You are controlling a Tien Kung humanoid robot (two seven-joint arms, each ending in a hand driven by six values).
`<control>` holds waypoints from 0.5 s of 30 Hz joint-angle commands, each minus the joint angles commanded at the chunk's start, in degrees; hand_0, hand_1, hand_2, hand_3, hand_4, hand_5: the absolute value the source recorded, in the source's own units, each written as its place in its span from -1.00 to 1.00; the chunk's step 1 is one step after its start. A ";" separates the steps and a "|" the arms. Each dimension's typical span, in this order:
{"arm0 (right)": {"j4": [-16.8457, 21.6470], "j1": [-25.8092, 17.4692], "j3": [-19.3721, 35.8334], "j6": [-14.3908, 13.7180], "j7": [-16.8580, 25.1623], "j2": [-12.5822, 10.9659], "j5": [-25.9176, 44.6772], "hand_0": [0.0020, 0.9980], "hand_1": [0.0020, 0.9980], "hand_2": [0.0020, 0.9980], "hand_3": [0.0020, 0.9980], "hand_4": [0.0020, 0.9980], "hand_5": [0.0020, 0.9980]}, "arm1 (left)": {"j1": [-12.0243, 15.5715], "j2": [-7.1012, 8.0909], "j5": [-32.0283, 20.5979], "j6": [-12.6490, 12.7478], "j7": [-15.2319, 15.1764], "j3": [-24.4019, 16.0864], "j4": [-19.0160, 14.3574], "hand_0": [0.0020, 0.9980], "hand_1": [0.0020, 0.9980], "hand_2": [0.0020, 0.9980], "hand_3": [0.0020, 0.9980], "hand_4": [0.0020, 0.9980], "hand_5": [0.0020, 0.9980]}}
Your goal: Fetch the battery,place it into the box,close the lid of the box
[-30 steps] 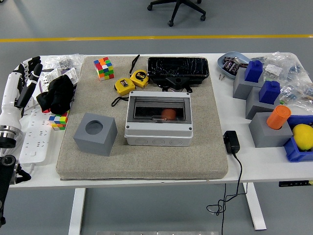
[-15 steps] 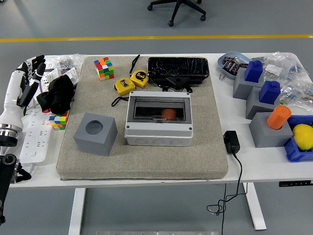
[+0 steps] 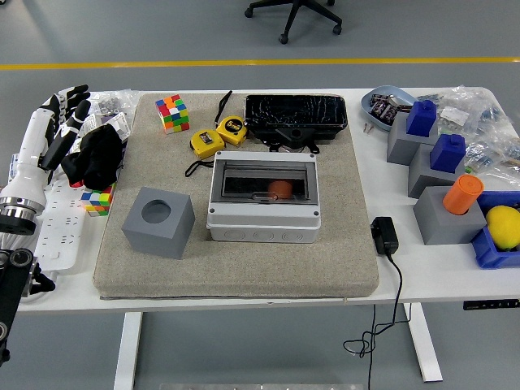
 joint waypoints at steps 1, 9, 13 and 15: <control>-0.04 0.08 -0.04 0.21 -0.47 -0.07 -0.60 0.72 0.70 0.65 0.68 1.00 1.00 | 0.01 -0.05 -0.03 0.01 0.02 0.03 -0.02 0.62 0.73 0.65 0.66 1.00 1.00; -0.20 0.38 0.14 1.93 -8.95 -0.43 -8.31 -0.12 -0.25 -0.27 -0.48 0.81 0.20 | -0.04 -0.13 0.10 0.16 0.18 0.40 0.04 0.62 0.72 0.65 0.66 1.00 1.00; -0.79 0.17 0.73 3.75 -10.76 -0.39 -8.19 -0.12 -0.25 -0.27 -0.48 0.81 0.20 | 0.11 -0.27 0.18 0.20 0.16 0.45 0.03 0.62 0.72 0.65 0.66 1.00 1.00; -0.86 0.09 0.62 3.48 -10.85 -0.37 -8.53 -0.64 -0.75 -0.68 -0.76 -0.28 -0.07 | 0.14 -0.29 0.24 0.22 0.14 0.44 0.03 0.61 0.72 0.64 0.65 1.00 1.00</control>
